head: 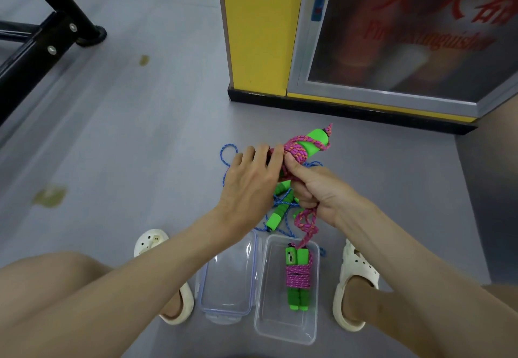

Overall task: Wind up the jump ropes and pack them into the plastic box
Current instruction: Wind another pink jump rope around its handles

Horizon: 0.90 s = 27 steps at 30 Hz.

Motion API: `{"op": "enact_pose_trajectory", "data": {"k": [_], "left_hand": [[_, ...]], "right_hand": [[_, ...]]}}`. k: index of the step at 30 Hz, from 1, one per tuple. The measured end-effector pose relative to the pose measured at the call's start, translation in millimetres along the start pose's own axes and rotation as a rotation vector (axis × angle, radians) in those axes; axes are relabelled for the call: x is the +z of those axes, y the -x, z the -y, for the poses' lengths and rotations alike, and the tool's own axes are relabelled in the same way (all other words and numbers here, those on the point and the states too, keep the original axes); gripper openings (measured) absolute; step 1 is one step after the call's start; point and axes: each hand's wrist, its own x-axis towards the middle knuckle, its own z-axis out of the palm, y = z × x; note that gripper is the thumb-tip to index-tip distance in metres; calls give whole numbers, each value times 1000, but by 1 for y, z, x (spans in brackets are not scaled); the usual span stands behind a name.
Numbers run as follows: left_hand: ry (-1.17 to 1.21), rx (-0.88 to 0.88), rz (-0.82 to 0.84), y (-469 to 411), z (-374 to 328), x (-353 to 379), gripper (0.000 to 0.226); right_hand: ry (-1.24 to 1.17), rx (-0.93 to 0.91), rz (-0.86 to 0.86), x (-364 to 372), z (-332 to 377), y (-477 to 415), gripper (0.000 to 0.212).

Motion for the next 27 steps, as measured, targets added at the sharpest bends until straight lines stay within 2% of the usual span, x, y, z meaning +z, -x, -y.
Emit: {"op": "enact_pose_trajectory", "data": {"k": [2,4,6,8,10,14,17,19,23,25,27], "left_hand": [[121,-13,62,-1,0,1,67],[324,-79,173,-4,-2,-3,67],[620,-251,313,-11,-1,-11,60],[907,-485,355,-20,6,-16,44],[1074,-669,403,-26,15,-20,38],[1408,-794,723,-23,24,-24,45],[1585,-817,842,-20,29,-30,39],[1610,-840,814,-19,29,-30,46],[1573,-913,588,-18,24,-24,71],[1456,-819,494,-18,24,-23,75],[1313,-725,441,-18,24,-23,78]], "right_hand": [[-4,-17,5,-4,0,0,59],[51,-28,6,-8,0,0,63],[100,-35,15,-12,1,2,69],[149,-42,38,-13,3,5,71],[212,-60,71,-13,4,7,68],[228,-85,142,-13,1,7,48],[254,-102,156,-13,0,5,46],[270,-104,157,-13,0,4,46],[248,-61,143,-11,0,5,41],[244,-19,151,-12,-1,4,35],[286,16,171,-16,-1,2,21]]}}
